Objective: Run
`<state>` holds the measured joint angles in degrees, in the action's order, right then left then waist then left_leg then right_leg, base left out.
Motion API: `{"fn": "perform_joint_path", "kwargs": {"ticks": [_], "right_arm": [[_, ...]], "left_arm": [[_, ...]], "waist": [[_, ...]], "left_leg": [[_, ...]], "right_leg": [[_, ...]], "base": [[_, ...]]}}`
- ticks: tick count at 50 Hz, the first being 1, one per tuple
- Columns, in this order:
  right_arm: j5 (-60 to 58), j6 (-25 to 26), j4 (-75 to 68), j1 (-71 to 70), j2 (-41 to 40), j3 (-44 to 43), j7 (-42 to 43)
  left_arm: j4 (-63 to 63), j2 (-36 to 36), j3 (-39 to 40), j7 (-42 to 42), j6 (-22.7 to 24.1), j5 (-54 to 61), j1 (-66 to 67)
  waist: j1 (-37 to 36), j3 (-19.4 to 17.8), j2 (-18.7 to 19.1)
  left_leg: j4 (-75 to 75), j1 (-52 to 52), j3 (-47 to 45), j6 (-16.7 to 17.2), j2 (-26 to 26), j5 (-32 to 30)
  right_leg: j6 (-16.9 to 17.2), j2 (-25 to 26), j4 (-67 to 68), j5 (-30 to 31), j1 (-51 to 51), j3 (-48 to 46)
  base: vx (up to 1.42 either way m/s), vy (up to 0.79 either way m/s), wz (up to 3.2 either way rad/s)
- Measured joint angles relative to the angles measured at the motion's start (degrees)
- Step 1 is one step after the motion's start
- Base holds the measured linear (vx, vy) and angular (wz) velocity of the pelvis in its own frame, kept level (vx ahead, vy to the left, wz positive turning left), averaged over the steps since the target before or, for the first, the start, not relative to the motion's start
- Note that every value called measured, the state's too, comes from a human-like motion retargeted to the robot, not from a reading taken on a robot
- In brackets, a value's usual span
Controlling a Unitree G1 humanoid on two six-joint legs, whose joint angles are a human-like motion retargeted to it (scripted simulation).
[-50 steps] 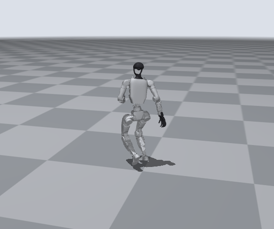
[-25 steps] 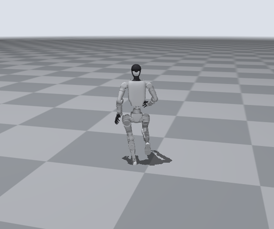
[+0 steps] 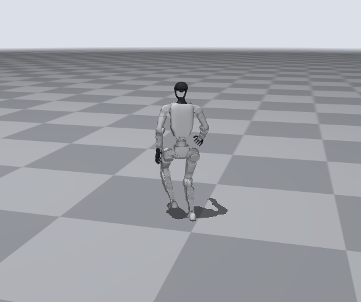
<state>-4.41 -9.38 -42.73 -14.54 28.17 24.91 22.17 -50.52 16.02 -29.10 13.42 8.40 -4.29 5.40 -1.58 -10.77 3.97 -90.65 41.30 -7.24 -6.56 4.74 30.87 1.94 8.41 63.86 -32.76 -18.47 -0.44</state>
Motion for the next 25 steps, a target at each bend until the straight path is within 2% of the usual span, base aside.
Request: {"fn": "perform_joint_path", "kwargs": {"ticks": [3, 5, 7, 10, 12, 14, 17, 19, 22, 25], "right_arm": [[1.2, -2.5, 15.9, -0.6, 2.4, 2.4, -4.9], [2.1, -3.8, 24.4, -0.9, 4.0, 4.1, -8.5], [2.6, -4.3, 30.5, -1.1, 4.9, 5.4, -11.1], [1.4, -4.4, 34.7, -0.9, 4.9, 6.0, -12.7], [-0.3, -3.8, 33.5, 0.5, 4.2, 5.5, -12.3], [-1.7, -2.9, 29.7, 2.5, 3.2, 4.5, -11.3], [-3.0, -1.5, 20.4, 5.7, 1.1, 2.9, -9.0], [-3.8, -0.5, 12.4, 7.4, -0.4, 1.7, -7.0], [-4.6, 1.0, -0.2, 9.6, -2.5, 0.5, -4.5], [-5.5, 2.0, -11.1, 12.4, -3.9, 0.6, -4.0]], "left_arm": [[-5.5, 1.1, 1.3, -5.4, -0.1, -1.2, 6.1], [-7.2, 1.8, 2.1, -7.1, -0.3, -2.0, 9.6], [-8.2, 2.7, 3.0, -7.2, -0.4, -3.2, 11.6], [-10.3, 4.1, 4.3, -5.4, -1.0, -4.0, 11.2], [-10.9, 4.2, 5.0, -3.1, -1.6, -3.0, 8.8], [-10.4, 3.4, 5.6, -0.8, -2.1, -1.1, 5.2], [-6.8, 1.4, 6.2, 2.2, -1.8, 2.4, -0.3], [-3.0, 0.0, 5.8, 3.9, -0.9, 4.4, -4.1], [3.9, -1.3, 3.9, 5.3, 1.5, 5.7, -9.6], [12.0, -1.9, 1.2, 5.9, 4.9, 5.9, -13.9]], "waist": [[-1.1, 1.6, -2.8], [-0.6, 1.8, -5.2], [0.1, 1.2, -7.2], [0.6, -0.1, -8.8], [1.2, -1.0, -9.3], [2.3, -1.7, -10.6], [4.6, -2.8, -11.3], [5.8, -3.5, -10.3], [7.2, -4.0, -6.7], [7.7, -3.6, -2.5]], "left_leg": [[18.1, -4.6, 0.3, 3.1, -7.7, -1.8], [25.6, -9.0, 1.0, 3.5, -13.2, -3.1], [27.7, -13.7, 2.1, 2.1, -17.2, -1.1], [26.7, -19.3, 3.6, -1.8, -19.5, 7.9], [26.1, -21.9, 4.1, -3.9, -19.9, 13.8], [27.2, -24.3, 4.4, -5.3, -21.4, 16.6], [29.6, -28.6, 5.9, -5.6, -22.8, 17.5], [29.9, -31.7, 7.2, -4.9, -22.0, 17.1], [27.7, -35.0, 8.6, -2.2, -17.7, 15.3], [22.9, -34.8, 9.9, 1.4, -13.2, 11.1]], "right_leg": [[4.3, -4.5, 3.7, 8.3, -0.6, 1.1], [6.3, -8.6, 11.3, 13.2, -2.4, 1.4], [7.6, -11.6, 22.5, 17.8, -5.6, 1.7], [7.6, -13.6, 39.5, 21.8, -12.6, 1.6], [6.3, -14.4, 46.8, 21.6, -17.8, 1.8], [5.5, -15.4, 49.3, 20.3, -22.2, 2.7], [4.9, -15.3, 44.6, 18.0, -24.8, 2.8], [4.9, -13.5, 37.4, 17.4, -24.1, 1.9], [4.5, -9.3, 24.8, 16.8, -21.0, -0.6], [2.5, -5.8, 14.0, 14.8, -17.3, -3.3]], "base": [[0.16, 0.08, -0.72], [0.12, 0.06, -0.52], [0.12, 0.06, -0.65], [0.12, 0.06, -0.81], [0.13, 0.06, -0.58], [0.15, 0.03, -0.11], [0.18, -0.02, 0.25], [0.17, -0.04, 0.36], [0.11, -0.05, 0.41], [0.01, -0.04, 0.32]]}}
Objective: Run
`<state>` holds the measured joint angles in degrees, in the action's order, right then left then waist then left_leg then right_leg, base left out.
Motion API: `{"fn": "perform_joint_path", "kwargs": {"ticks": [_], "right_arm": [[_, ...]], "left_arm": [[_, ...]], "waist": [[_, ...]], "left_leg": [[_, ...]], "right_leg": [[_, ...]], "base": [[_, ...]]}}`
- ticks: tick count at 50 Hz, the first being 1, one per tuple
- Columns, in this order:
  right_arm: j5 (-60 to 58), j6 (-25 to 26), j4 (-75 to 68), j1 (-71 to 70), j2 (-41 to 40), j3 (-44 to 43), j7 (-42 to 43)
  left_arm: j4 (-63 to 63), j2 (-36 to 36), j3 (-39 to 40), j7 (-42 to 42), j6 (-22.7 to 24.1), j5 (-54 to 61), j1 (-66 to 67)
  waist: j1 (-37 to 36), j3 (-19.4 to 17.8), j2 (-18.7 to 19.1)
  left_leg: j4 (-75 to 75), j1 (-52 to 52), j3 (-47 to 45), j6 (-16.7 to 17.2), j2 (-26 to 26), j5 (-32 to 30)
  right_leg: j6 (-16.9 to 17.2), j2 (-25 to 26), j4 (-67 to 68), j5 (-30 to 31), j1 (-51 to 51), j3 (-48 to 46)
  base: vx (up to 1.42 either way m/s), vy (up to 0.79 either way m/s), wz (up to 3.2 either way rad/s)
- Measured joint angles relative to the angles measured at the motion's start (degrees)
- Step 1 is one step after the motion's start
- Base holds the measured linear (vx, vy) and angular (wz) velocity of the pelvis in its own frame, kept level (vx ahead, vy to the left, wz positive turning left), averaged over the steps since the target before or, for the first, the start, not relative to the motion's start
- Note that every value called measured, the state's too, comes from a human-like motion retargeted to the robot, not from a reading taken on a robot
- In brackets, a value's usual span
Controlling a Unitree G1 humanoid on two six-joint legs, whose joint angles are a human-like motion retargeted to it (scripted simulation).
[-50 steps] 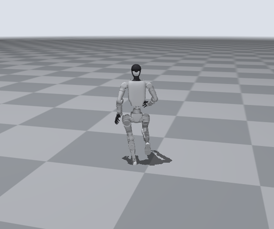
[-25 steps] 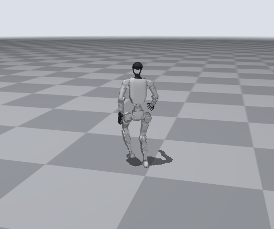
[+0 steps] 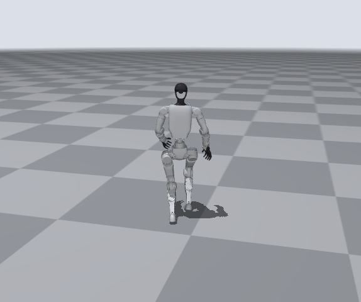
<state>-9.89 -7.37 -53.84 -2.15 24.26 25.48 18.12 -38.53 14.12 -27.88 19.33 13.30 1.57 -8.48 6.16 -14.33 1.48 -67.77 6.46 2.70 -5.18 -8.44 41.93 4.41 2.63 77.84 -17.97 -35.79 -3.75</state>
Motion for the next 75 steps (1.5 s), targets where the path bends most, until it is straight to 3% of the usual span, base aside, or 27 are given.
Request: {"fn": "perform_joint_path", "kwargs": {"ticks": [5, 9, 12, 15, 20, 25, 30, 35, 41, 45, 53, 57, 62, 65, 70, 73, 75], "right_arm": [[-1.5, -0.5, -9.5, 5.6, -1.5, 1.7, -3.7], [-0.6, -0.8, -11.9, 8.7, -1.7, 1.6, -6.4], [0.3, -1.1, -12.9, 9.5, -1.3, 0.8, -6.8], [0.4, -1.4, -13.2, 8.8, -1.1, -0.4, -6.2], [-0.1, -1.8, -12.0, 5.5, -2.6, -1.3, -5.2], [-0.1, -2.8, -8.5, 1.9, -4.0, 1.0, -7.5], [-1.1, -4.1, -2.6, -2.9, -3.3, 4.8, -8.8], [-3.0, -4.5, 2.2, -9.5, 0.0, 7.0, -7.2], [-4.0, -4.0, 2.7, -13.6, 2.9, 7.1, -6.1], [-4.6, -3.6, 1.4, -14.2, 3.3, 6.6, -6.2], [-4.0, -3.4, 0.2, -11.7, 2.1, 4.8, -7.3], [-2.2, -3.7, 0.6, -9.0, 0.7, 3.8, -7.7], [0.3, -4.4, 2.3, -5.4, -1.1, 2.7, -7.3], [0.5, -5.0, 3.2, -3.4, -1.5, 1.8, -5.3], [0.7, -5.8, 2.5, 2.4, -0.1, -0.2, -2.0], [3.0, -6.1, 1.7, 8.0, 1.1, -2.0, -0.9], [4.8, -6.5, 1.8, 12.1, 1.4, -3.2, -0.2]], "left_arm": [[13.5, 1.9, -2.8, -0.5, 4.7, -0.2, -2.7], [21.2, 4.9, -3.0, -0.6, 6.3, 0.5, -1.0], [22.4, 6.6, -2.2, -0.4, 6.0, 1.0, 1.5], [18.8, 7.2, -1.4, -0.8, 4.3, 0.6, 4.8], [2.6, 4.3, 0.2, -2.1, 1.0, -1.3, 10.9], [-15.4, 0.1, 2.0, -6.0, -1.6, -1.0, 14.4], [-23.5, -0.3, 3.2, -10.0, -1.9, -0.7, 15.5], [-23.4, 0.3, 3.0, -12.2, -1.4, 0.1, 14.7], [-21.4, 0.1, 2.4, -13.2, -0.7, 0.7, 14.3], [-21.1, -0.5, 2.3, -13.7, -0.7, 1.8, 14.8], [-23.0, -1.5, 2.3, -14.9, -1.0, 3.3, 15.8], [-24.5, -1.5, 2.3, -14.9, -1.2, 4.1, 14.6], [-23.9, -0.2, 2.4, -12.1, -1.3, 5.1, 10.0], [-20.4, 2.0, 2.9, -7.6, -0.2, 6.7, 4.7], [-4.7, 6.6, 4.8, 3.0, 3.8, 11.4, -7.6], [10.7, 8.1, 6.8, 7.6, 7.8, 15.0, -12.5], [21.0, 7.9, 8.3, 9.2, 11.3, 16.9, -13.3]], "waist": [[-0.6, 1.1, 4.6], [-0.9, 2.2, 5.1], [-1.0, 2.1, 3.6], [-1.0, 1.8, 0.3], [-2.0, 2.4, -4.4], [-5.5, 4.0, -4.9], [-9.3, 4.2, -2.7], [-12.4, 3.1, 0.6], [-13.6, 2.8, 0.4], [-13.3, 3.5, -1.0], [-12.0, 3.9, -3.2], [-10.1, 3.8, -5.3], [-6.3, 3.6, -7.7], [-3.6, 3.2, -7.8], [0.8, 3.1, -6.0], [2.9, 3.8, -3.2], [4.2, 4.6, -1.4]], "left_leg": [[-7.4, 4.9, 0.4, 3.9, 4.9, -8.2], [-3.5, 6.6, -0.7, 3.1, 4.1, -6.1], [1.2, 5.7, -2.1, 0.9, 1.5, -0.3], [6.3, 4.2, -3.7, -2.6, -3.2, 4.5], [10.3, 3.3, -4.8, -6.1, -9.0, 4.7], [7.8, 4.6, -4.3, -5.4, -8.5, 1.8], [-3.8, 12.3, -5.0, -2.4, -2.5, -2.9], [-12.5, 24.4, -4.9, -2.0, 2.9, -3.0], [0.5, 31.6, -5.6, -2.2, 0.6, -1.0], [9.9, 32.4, -5.7, -1.9, -2.9, -2.9], [7.9, 30.5, -6.7, -3.3, -6.1, -5.3], [4.9, 28.6, -7.7, -4.7, -8.4, -4.8], [-0.2, 26.9, -8.8, -6.6, -10.0, -2.2], [-3.5, 25.5, -8.3, -6.6, -9.1, 0.8], [-3.1, 21.1, -5.9, -4.6, -6.8, 5.7], [2.0, 15.2, -3.7, -1.0, -4.3, 2.4], [5.7, 11.8, -2.3, 2.5, -2.6, -3.5]], "right_leg": [[-1.6, 4.0, -12.4, -1.6, 2.3, -2.6], [-1.3, 3.6, -13.6, -3.6, -0.4, -2.2], [-2.1, -0.6, -6.0, -7.3, -2.8, -1.9], [-2.8, -7.8, 5.4, -10.4, -3.3, -0.6], [-2.0, -15.7, 15.2, -11.8, 4.5, 2.5], [0.1, -13.4, 5.3, -13.6, 18.5, 1.6], [-0.2, -6.6, -11.2, -18.1, 26.9, -0.6], [-2.0, -0.9, -19.5, -21.9, 27.8, -1.6], [-2.1, -1.5, -22.1, -23.8, 25.4, -1.1], [-1.3, -3.6, -22.2, -23.9, 24.1, -0.5], [0.6, -6.0, -16.0, -22.3, 25.3, 1.7], [3.8, -8.1, -6.6, -14.5, 24.1, 3.3], [7.3, -10.5, 12.9, 1.4, 16.3, 4.9], [5.9, -10.8, 22.9, 3.9, 9.6, 4.9], [0.9, -11.3, 30.3, -1.5, -4.2, 3.8], [-0.4, -10.1, 23.8, -4.0, -9.3, 1.2], [-0.4, -8.8, 15.6, -4.5, -10.3, -0.6]], "base": [[-0.1, -0.01, -0.01], [-0.12, 0.01, -0.26], [-0.11, 0.01, -0.33], [-0.11, 0.02, -0.15], [-0.09, -0.01, -0.12], [-0.06, -0.07, -0.34], [-0.1, -0.08, -0.36], [-0.11, -0.04, -0.34], [-0.04, 0.0, -0.12], [0.0, 0.0, 0.0], [0.08, 0.03, -0.2], [0.08, 0.04, -0.22], [0.05, 0.03, -0.25], [0.05, 0.02, -0.23], [0.01, 0.0, 0.01], [0.09, -0.02, 0.0], [0.12, -0.06, -0.02]]}}
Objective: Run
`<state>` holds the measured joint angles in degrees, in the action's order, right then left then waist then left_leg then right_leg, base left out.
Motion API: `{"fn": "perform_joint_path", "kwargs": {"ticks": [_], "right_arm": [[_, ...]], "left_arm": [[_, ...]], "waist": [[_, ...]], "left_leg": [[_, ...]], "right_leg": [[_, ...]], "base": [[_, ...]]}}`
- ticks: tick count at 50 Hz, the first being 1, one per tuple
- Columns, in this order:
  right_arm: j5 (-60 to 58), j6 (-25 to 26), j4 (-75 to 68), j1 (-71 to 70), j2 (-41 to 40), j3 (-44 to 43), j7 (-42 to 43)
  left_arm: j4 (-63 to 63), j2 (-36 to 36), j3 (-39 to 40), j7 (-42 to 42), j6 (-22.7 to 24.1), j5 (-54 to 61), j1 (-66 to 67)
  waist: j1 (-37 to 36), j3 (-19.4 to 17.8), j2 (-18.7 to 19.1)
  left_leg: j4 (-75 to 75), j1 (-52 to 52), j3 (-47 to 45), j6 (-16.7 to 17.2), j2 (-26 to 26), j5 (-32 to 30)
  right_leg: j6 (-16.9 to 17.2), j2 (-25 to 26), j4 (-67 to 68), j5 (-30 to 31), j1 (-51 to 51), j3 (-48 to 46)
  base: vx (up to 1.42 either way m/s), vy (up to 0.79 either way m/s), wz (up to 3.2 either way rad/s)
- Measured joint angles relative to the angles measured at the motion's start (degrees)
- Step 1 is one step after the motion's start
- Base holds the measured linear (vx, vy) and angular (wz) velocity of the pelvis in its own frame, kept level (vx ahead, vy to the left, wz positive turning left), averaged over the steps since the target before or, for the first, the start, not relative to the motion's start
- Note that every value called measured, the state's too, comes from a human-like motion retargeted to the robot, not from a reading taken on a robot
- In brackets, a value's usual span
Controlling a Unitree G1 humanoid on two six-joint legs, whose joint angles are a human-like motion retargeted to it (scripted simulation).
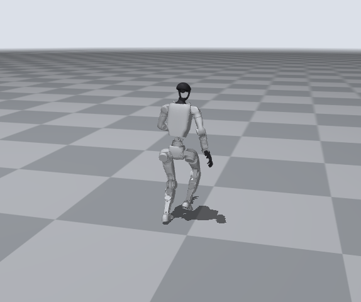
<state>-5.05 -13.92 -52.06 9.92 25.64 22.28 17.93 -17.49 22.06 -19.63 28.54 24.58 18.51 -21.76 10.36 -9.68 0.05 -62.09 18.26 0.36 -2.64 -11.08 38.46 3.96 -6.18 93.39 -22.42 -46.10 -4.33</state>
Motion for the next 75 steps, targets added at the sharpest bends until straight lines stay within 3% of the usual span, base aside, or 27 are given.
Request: {"fn": "perform_joint_path", "kwargs": {"ticks": [4, 7, 11, 14, 16, 19, 25, 28, 30, 34, 37, 40, 45, 47, 51, 55, 57, 60, 63, 66, 68, 72, 75], "right_arm": [[3.2, -1.2, 2.3, 7.2, -0.9, -3.0, 1.0], [5.2, -1.8, 5.0, 9.3, -2.4, -5.1, 2.8], [4.3, -2.5, 7.7, 3.1, -3.3, -6.8, 8.0], [1.2, -2.1, 11.0, -8.1, -2.5, -8.0, 13.6], [-0.9, -2.5, 17.8, -15.0, -1.1, -9.4, 16.9], [-2.9, -3.8, 32.5, -20.9, 1.8, -12.0, 18.7], [-5.7, -7.4, 49.7, -21.5, 4.9, -12.6, 16.2], [-9.1, -7.7, 49.5, -20.2, 4.7, -11.3, 16.3], [-11.1, -6.9, 46.8, -17.8, 3.6, -9.9, 16.3], [-12.2, -3.1, 26.8, -13.9, -1.3, -6.7, 17.1], [-11.2, -1.4, 8.6, -10.2, -3.9, -5.1, 16.7], [-9.3, -0.8, -1.0, -3.5, -3.7, -6.1, 15.7], [-3.8, -1.0, -2.0, 8.9, -3.1, -10.1, 13.9], [-1.8, -1.1, -0.9, 11.6, -3.2, -11.7, 13.7], [-1.1, -0.3, -0.8, 8.9, -3.4, -12.8, 15.4], [-1.9, 1.4, -2.7, -6.0, -3.7, -11.1, 19.4], [-1.7, 0.9, 1.7, -11.9, -3.9, -10.2, 20.3], [-1.5, -0.8, 12.6, -16.4, -3.3, -9.5, 20.2], [-2.4, -2.9, 21.8, -18.3, -2.1, -9.3, 18.6], [-4.7, -4.2, 27.9, -20.6, -0.7, -9.8, 17.8], [-6.4, -4.5, 29.9, -21.9, -0.2, -10.4, 18.3], [-8.8, -2.8, 27.3, -21.6, -1.7, -11.9, 21.4], [-8.4, -1.3, 18.8, -20.4, -4.2, -13.5, 23.8]], "left_arm": [[16.9, -2.1, 1.1, -2.4, 5.3, 3.8, 4.6], [22.5, -3.5, 0.1, -6.8, 5.6, 8.5, 10.9], [10.6, -5.5, -1.7, -9.3, -0.4, 9.7, 22.9], [-16.3, -9.3, -1.6, -10.9, -7.8, 4.3, 28.8], [-33.6, -12.0, -0.7, -14.8, -11.2, 1.1, 32.0], [-42.5, -11.4, 1.2, -22.5, -11.9, -0.4, 40.6], [-32.6, -8.9, 5.2, -28.0, -9.2, 7.2, 54.6], [-27.8, -10.2, 6.0, -23.6, -8.5, 10.4, 55.2], [-25.8, -11.1, 6.0, -19.9, -7.4, 10.6, 53.6], [-21.3, -10.2, 4.5, -7.9, -5.5, 4.5, 39.7], [-11.5, -8.4, 3.3, -3.1, -3.6, 2.6, 28.5], [3.5, -6.0, 4.2, -2.1, 0.3, 4.9, 22.6], [21.5, -2.5, 4.8, -4.6, 6.0, 10.6, 20.8], [23.7, -1.9, 4.0, -6.7, 5.6, 13.5, 21.8], [15.8, -2.9, 2.1, -9.1, 0.2, 14.9, 27.1], [-12.6, -8.8, 1.3, -10.7, -8.2, 7.8, 29.0], [-25.2, -11.4, 1.0, -13.5, -10.7, 3.6, 30.6], [-33.6, -12.4, 0.4, -18.3, -11.5, -0.6, 36.3], [-35.0, -12.2, 0.5, -21.6, -10.6, -2.2, 42.7], [-35.6, -12.6, 2.1, -22.3, -10.7, -2.1, 47.4], [-36.6, -12.9, 3.5, -21.8, -10.9, -2.3, 49.3], [-41.9, -13.3, 5.2, -17.9, -11.1, -6.7, 48.4], [-45.1, -13.5, 5.9, -13.6, -10.9, -11.5, 42.1]], "waist": [[0.1, 2.1, 3.7], [-2.1, 2.8, 5.9], [-6.0, 1.8, 5.8], [-9.1, -0.1, 4.8], [-11.5, -0.9, 3.8], [-15.6, -0.7, 1.4], [-19.0, 1.4, -5.2], [-18.2, 1.0, -7.5], [-17.3, 0.6, -8.5], [-14.9, -1.1, -9.3], [-11.6, -1.4, -7.2], [-7.4, -0.8, -3.9], [-3.4, 1.0, 2.4], [-3.8, 1.4, 4.6], [-5.7, 0.5, 5.5], [-9.5, -1.5, 5.4], [-11.7, -1.7, 4.7], [-14.9, -1.6, 2.8], [-16.8, -1.1, -0.1], [-17.5, -0.8, -3.0], [-18.1, -1.0, -4.3], [-19.4, -1.5, -6.2], [-20.2, -1.2, -6.9]], "left_leg": [[-1.4, -2.4, -0.2, 6.4, 5.8, -14.8], [-11.1, -2.4, -2.4, 7.0, 11.3, -18.9], [-29.4, -0.3, -4.8, 1.8, 15.9, -11.0], [-38.0, 4.9, -5.3, -3.1, 16.0, -2.3], [-37.5, 10.0, -5.2, -5.0, 13.6, 0.4], [-28.1, 16.2, -5.3, -5.3, 9.2, -0.4], [0.0, 19.7, -7.0, -1.4, -1.7, -11.0], [3.4, 18.7, -6.5, -2.4, -6.9, -12.5], [-1.7, 18.7, -6.5, -5.3, -9.2, -9.4], [-9.0, 14.9, -6.1, -11.0, -11.0, 2.0], [-7.3, 8.0, -3.8, -10.2, -9.9, 5.2], [-2.8, -0.6, -1.3, -5.2, -6.8, 1.3], [-5.2, -8.6, -0.8, 5.5, 4.3, -14.9], [-11.0, -9.7, -1.6, 6.9, 8.9, -18.5], [-26.8, -9.8, -3.3, 3.8, 14.4, -15.5], [-37.6, -2.3, -4.3, -3.6, 17.3, -6.6], [-35.7, 3.6, -4.9, -5.7, 15.3, -3.9], [-25.4, 10.5, -6.1, -5.3, 10.6, -3.6], [-9.5, 14.7, -7.4, -2.8, 4.6, -7.4], [3.1, 17.1, -7.6, -2.3, -2.1, -11.5], [3.4, 18.9, -7.2, -3.9, -5.3, -11.6], [-9.3, 23.4, -7.7, -10.5, -8.1, -5.3], [-10.7, 23.5, -8.2, -12.0, -8.0, -4.4]], "right_leg": [[1.2, 5.4, -19.9, 1.6, 2.6, -2.1], [0.4, 9.2, -27.1, 1.0, 6.5, -3.7], [-5.4, 11.1, -20.0, -10.7, 10.7, -3.8], [-8.5, 11.8, -15.5, -20.6, 14.4, -1.9], [-8.1, 11.6, -15.9, -22.6, 18.4, -0.1], [-4.2, 10.0, -21.1, -18.0, 26.2, 3.0], [8.8, 1.9, -24.2, 4.7, 35.4, 5.8], [11.0, -1.5, -16.6, 12.0, 36.7, 5.8], [11.0, -4.0, -8.3, 12.6, 36.9, 5.6], [5.4, -9.3, 8.0, 7.6, 29.3, 4.9], [0.8, -10.2, 10.7, 1.3, 19.2, 4.0], [-1.2, -8.3, 2.2, -3.2, 11.6, 0.8], [0.5, 3.3, -24.1, -3.1, 8.3, -3.1], [-0.2, 7.1, -28.5, -3.0, 9.2, -4.3], [-6.5, 8.7, -19.5, -11.4, 10.8, -5.6], [-10.0, 8.4, -14.3, -19.1, 15.2, -5.7], [-8.3, 7.9, -16.2, -17.8, 19.2, -4.3], [-3.3, 6.7, -20.1, -11.3, 25.5, -1.1], [2.9, 3.3, -21.4, -2.9, 30.4, 1.4], [6.8, -1.1, -19.0, 2.2, 34.5, 2.8], [8.0, -2.6, -15.2, 3.0, 37.1, 3.8], [8.1, -5.2, -3.1, 1.6, 39.1, 4.3], [7.0, -6.9, 1.4, 3.5, 35.3, 4.2]], "base": [[0.08, -0.07, -0.19], [0.01, -0.05, -0.44], [-0.01, -0.04, -0.58], [0.01, -0.03, -0.81], [0.05, 0.0, -0.8], [0.12, 0.02, -0.56], [0.14, 0.05, 0.07], [0.09, 0.04, -0.04], [0.08, 0.07, -0.32], [0.06, 0.06, -0.35], [0.02, 0.0, -0.01], [0.08, -0.03, -0.02], [0.05, -0.08, -0.16], [0.0, -0.06, -0.32], [-0.01, -0.05, -0.37], [-0.01, -0.04, -0.55], [0.01, 0.02, -0.52], [0.05, 0.04, -0.38], [0.08, 0.05, -0.09], [0.08, 0.06, 0.05], [0.08, 0.05, -0.24], [0.05, 0.03, -0.48], [-0.02, 0.02, -0.38]]}}
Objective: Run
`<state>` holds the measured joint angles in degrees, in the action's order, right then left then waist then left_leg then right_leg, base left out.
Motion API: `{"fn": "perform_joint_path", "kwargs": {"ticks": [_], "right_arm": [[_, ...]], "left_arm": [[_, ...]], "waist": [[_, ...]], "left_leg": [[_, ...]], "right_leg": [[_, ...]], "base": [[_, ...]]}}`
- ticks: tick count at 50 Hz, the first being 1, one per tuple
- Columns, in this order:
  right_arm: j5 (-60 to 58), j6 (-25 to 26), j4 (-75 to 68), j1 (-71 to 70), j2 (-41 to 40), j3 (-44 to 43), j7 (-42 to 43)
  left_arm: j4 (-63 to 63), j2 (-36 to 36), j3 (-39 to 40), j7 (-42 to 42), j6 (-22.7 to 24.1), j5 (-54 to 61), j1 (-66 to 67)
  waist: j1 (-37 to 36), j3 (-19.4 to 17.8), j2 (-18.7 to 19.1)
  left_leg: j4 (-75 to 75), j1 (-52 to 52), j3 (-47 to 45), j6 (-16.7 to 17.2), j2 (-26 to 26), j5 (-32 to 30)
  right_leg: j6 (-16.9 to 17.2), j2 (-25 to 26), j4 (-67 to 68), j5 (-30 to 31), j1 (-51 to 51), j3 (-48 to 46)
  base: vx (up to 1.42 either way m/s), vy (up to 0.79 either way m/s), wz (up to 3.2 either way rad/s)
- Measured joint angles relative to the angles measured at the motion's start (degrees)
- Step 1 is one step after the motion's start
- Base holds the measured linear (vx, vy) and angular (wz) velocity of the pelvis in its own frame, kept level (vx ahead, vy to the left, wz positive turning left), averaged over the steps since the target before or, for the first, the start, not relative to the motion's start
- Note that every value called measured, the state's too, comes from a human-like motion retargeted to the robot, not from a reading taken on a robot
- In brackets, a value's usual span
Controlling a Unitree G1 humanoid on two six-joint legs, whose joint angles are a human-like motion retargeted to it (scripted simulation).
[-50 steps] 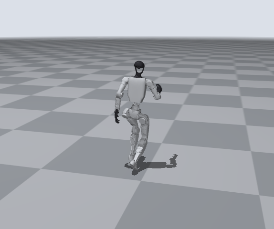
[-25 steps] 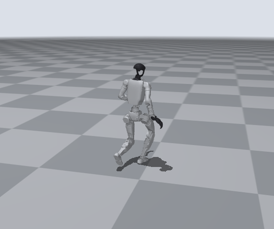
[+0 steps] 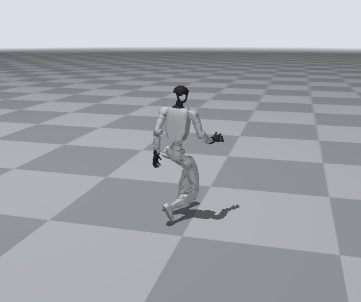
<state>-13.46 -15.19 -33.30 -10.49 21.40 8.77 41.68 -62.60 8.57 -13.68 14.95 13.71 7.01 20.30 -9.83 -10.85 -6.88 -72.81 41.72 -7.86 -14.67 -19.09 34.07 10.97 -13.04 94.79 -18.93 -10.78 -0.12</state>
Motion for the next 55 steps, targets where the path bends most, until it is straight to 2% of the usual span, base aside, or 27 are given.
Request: {"fn": "perform_joint_path", "kwargs": {"ticks": [4, 7, 12, 15, 19, 22, 26, 29, 37, 43, 47, 51, 55], "right_arm": [[0.5, 1.3, -10.5, 4.7, -1.8, -0.4, -0.7], [0.7, 1.4, -15.9, 8.4, -2.0, -0.6, -1.9], [3.6, 2.0, -20.1, 14.6, -0.4, -2.9, -2.8], [5.6, 3.0, -21.1, 17.7, 1.5, -6.6, -3.2], [6.3, 3.9, -22.9, 20.0, 3.0, -11.5, -1.4], [5.5, 3.7, -22.7, 20.6, 2.2, -12.5, 0.1], [3.7, 3.1, -19.9, 20.1, -0.3, -9.9, -0.1], [2.6, 2.7, -17.7, 18.8, -1.4, -7.9, -1.6], [0.8, 2.3, -12.2, 14.1, -1.7, -6.0, -5.9], [2.0, 2.6, -11.9, 10.8, -2.8, -5.6, -9.8], [3.5, 3.0, -14.0, 8.6, -4.0, -4.6, -13.6], [5.4, 3.3, -17.2, 7.0, -5.4, -3.3, -17.8], [8.1, 3.7, -20.2, 5.6, -6.5, -2.1, -21.7]], "left_arm": [[7.4, 0.8, -1.2, 2.7, 1.5, -2.9, -5.2], [16.9, 3.5, -2.8, 2.5, 3.4, -3.7, -8.3], [31.8, 9.9, -3.7, 1.9, 6.6, -2.5, -12.4], [38.2, 13.7, -2.2, 2.2, 7.2, -1.1, -15.1], [41.1, 16.2, 0.7, 5.1, 7.6, -0.4, -18.8], [40.5, 15.8, 1.5, 6.2, 7.5, -0.9, -20.6], [37.8, 13.0, 0.3, 5.8, 7.1, -1.6, -19.5], [34.9, 10.8, -0.3, 5.0, 6.5, -2.3, -17.3], [23.6, 6.4, 1.1, 2.8, 4.1, -5.1, -10.0], [14.5, 4.6, 3.4, 0.0, 2.1, -5.2, -6.4], [10.0, 4.6, 4.6, -1.8, 1.2, -5.3, -6.2], [7.8, 5.3, 5.3, -3.6, 0.6, -5.2, -7.3], [7.3, 6.4, 5.3, -5.3, 0.5, -4.8, -9.0]], "waist": [[2.7, 0.8, -0.2], [6.1, 0.7, 0.5], [11.2, -0.2, 5.0], [13.9, -0.6, 8.1], [18.0, -2.1, 9.8], [19.5, -3.7, 10.2], [19.5, -4.4, 10.0], [18.6, -4.0, 9.4], [15.1, -2.7, 5.1], [12.0, -2.3, 2.2], [10.5, -2.0, 0.9], [10.1, -1.8, 0.7], [10.7, -1.5, 1.2]], "left_leg": [[9.4, -5.6, 0.7, 3.5, 0.3, -5.0], [13.0, -9.6, 1.5, 7.0, 2.2, -7.1], [-4.7, -16.7, 1.3, 8.7, 12.9, -1.6], [-14.9, -24.2, 0.8, 9.7, 20.8, 0.4], [-18.1, -34.0, 0.6, 12.1, 25.0, 3.7], [-14.2, -38.0, 0.4, 12.5, 24.7, 6.7], [-4.3, -37.8, 0.3, 11.0, 22.3, 10.0], [2.8, -35.6, 0.0, 9.8, 20.2, 10.8], [12.3, -29.7, 1.2, 5.2, 11.2, 11.9], [15.1, -28.0, 1.5, 3.1, 7.8, 11.3], [16.3, -27.4, 0.3, 3.0, 8.2, 10.8], [17.0, -26.4, -1.3, 3.7, 10.3, 10.2], [16.5, -24.2, -2.4, 4.7, 13.1, 9.5]], "right_leg": [[-0.7, -0.8, -4.2, 0.7, -6.1, -1.0], [-0.2, 1.5, -9.9, 0.4, -11.5, -1.1], [-1.1, 11.0, -17.1, -3.0, -19.7, -1.0], [-3.8, 16.3, -18.8, -7.4, -23.7, -2.0], [-6.7, 19.5, -16.0, -12.9, -27.7, -4.7], [-6.4, 20.0, -17.0, -10.0, -27.9, -6.4], [-1.5, 20.9, -23.7, -1.3, -27.2, -5.3], [0.2, 19.7, -25.0, 0.4, -27.0, -3.7], [-2.9, 9.1, -11.7, -5.7, -21.7, 0.5], [-2.3, 6.1, -11.9, -8.2, -11.0, 2.7], [-2.0, 6.3, -18.3, -12.4, -5.7, 2.6], [-3.2, 6.8, -25.4, -17.4, -3.7, 1.3], [-4.0, 8.1, -30.2, -18.8, -4.3, 0.4]], "base": [[-0.12, -0.02, 0.01], [-0.21, -0.05, 0.03], [-0.27, -0.04, -0.49], [-0.3, -0.04, -0.66], [-0.33, -0.05, -0.51], [-0.37, -0.05, -0.37], [-0.41, -0.04, -0.39], [-0.43, -0.02, -0.48], [-0.4, -0.01, -0.39], [-0.26, -0.03, -0.48], [-0.18, -0.06, -0.58], [-0.15, -0.07, -0.7], [-0.15, -0.08, -0.76]]}}
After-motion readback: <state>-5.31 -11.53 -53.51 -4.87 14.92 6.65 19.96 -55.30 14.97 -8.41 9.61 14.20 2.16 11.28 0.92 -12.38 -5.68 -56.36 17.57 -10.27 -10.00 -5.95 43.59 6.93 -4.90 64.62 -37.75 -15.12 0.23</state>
